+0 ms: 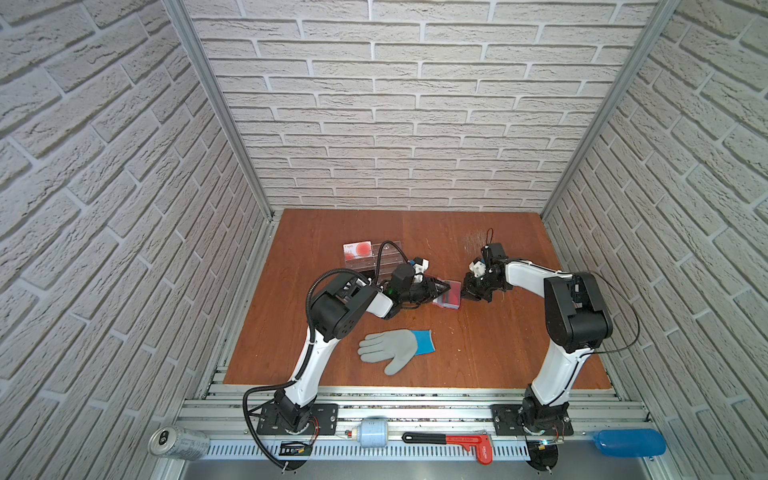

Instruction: Take the credit cards out of the card holder

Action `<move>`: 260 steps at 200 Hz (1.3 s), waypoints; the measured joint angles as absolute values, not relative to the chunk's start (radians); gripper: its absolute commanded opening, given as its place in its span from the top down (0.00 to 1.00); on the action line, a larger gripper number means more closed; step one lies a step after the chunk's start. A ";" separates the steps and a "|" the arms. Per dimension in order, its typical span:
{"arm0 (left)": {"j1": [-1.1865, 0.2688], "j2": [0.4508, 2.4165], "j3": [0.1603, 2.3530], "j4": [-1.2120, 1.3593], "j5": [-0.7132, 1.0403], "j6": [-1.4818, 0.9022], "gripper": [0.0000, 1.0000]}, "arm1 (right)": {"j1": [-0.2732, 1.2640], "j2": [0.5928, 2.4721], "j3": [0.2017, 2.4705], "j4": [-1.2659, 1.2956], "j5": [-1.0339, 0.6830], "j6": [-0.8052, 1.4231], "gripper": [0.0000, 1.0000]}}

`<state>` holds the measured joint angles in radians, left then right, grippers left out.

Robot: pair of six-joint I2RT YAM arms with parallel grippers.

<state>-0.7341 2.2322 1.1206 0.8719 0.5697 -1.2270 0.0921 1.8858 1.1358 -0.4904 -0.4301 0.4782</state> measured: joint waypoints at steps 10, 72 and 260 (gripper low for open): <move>-0.734 2.232 1.121 0.872 0.569 -1.227 0.62 | 0.093 1.888 1.140 -0.495 -0.430 0.478 0.93; -0.736 2.233 1.121 0.865 0.561 -1.228 0.73 | 0.095 1.892 1.148 -0.506 -0.423 0.478 0.93; -0.736 2.233 1.121 0.827 0.542 -1.195 0.95 | 0.095 1.892 1.148 -0.505 -0.424 0.478 0.93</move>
<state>-0.7361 2.2326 1.1210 0.8268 0.5419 -1.1954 0.0952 1.8919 1.1484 -0.5053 -0.4240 0.4782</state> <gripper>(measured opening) 0.061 0.071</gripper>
